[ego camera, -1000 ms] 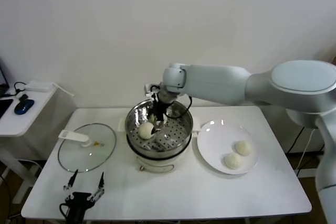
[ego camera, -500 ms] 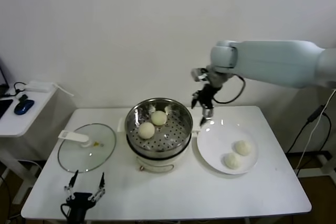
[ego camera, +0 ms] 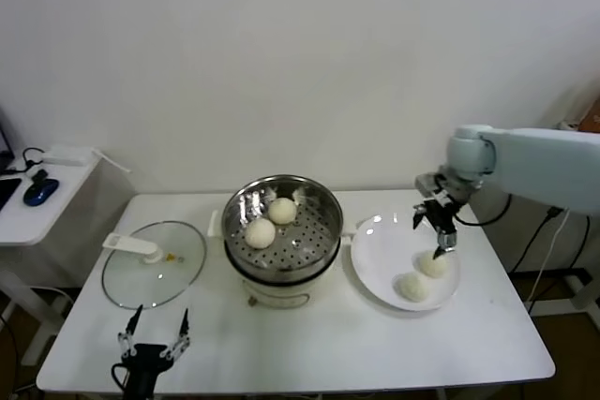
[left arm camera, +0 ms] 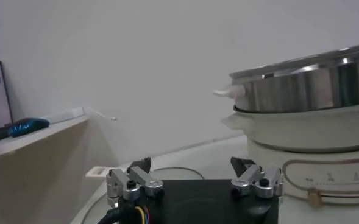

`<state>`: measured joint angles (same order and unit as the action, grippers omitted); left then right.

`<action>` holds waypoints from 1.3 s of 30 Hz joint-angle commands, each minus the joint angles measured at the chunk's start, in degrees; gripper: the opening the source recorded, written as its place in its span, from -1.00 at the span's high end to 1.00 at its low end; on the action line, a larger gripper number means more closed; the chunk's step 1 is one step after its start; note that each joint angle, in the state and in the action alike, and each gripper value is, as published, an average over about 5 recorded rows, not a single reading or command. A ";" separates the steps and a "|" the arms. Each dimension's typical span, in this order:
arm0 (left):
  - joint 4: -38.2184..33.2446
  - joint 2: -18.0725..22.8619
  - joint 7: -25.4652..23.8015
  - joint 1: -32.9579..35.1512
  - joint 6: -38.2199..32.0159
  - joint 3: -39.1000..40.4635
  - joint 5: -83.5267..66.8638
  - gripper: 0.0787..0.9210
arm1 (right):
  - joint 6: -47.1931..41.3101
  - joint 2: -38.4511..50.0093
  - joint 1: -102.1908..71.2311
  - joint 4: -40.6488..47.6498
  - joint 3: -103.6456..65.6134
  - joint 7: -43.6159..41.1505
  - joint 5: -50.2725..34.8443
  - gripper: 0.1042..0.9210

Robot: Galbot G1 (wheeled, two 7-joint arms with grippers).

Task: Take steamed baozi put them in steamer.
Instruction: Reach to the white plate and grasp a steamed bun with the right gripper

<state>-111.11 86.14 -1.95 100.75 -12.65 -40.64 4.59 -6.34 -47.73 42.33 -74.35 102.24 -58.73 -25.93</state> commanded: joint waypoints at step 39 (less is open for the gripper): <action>1.49 -0.53 0.15 -0.40 -0.12 -0.94 0.00 -0.77 | -2.40 1.06 -18.83 4.10 -12.27 2.57 8.56 -0.51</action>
<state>-109.53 85.52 -1.81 100.32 -12.84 -41.63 4.54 -8.68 -46.76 24.11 -70.21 90.41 -56.10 -17.59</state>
